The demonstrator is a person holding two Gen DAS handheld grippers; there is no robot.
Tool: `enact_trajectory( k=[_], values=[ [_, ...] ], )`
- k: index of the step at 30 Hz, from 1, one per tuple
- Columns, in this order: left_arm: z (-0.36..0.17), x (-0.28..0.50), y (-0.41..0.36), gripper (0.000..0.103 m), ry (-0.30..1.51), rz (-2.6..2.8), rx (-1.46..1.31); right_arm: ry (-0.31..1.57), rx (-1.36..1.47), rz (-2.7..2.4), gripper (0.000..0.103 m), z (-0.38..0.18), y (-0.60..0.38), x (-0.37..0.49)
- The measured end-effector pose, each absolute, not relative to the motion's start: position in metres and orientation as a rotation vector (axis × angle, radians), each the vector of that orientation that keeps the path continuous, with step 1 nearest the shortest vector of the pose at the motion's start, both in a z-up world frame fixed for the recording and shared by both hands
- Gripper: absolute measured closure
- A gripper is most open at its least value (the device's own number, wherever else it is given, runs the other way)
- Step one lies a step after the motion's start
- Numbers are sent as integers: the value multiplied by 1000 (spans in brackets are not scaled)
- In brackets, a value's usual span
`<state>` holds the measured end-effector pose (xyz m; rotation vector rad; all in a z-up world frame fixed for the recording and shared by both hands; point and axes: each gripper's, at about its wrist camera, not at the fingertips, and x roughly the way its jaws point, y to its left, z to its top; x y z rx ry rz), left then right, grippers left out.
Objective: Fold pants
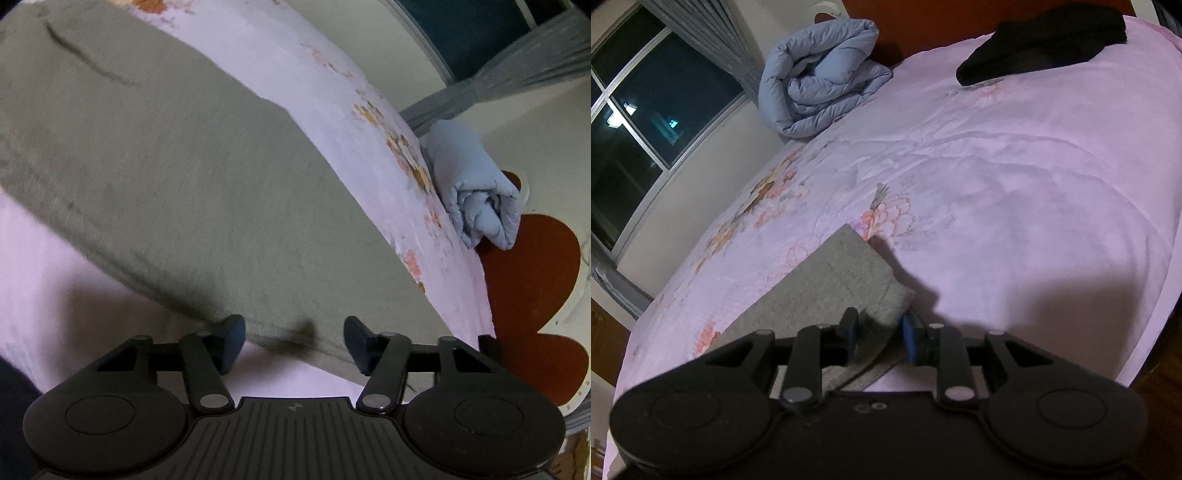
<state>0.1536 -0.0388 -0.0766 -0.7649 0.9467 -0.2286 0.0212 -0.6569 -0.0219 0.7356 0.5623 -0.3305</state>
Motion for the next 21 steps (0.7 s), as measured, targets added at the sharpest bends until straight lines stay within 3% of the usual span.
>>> enact_trajectory(
  k=[4,9,14,21],
  values=[
    [-86,148,-47,52,952,-201,-770,565,728,-328,83,-21,-656,22],
    [-98,149,-49,69,930,-127,-815,570,724,-325,82,-21,-656,23],
    [-93,146,-49,72,849,-95,-888,578,718,-321,82,-19,-656,23],
    [-108,144,-52,72,869,-26,-935,575,716,-322,78,-19,-654,24]
  ],
)
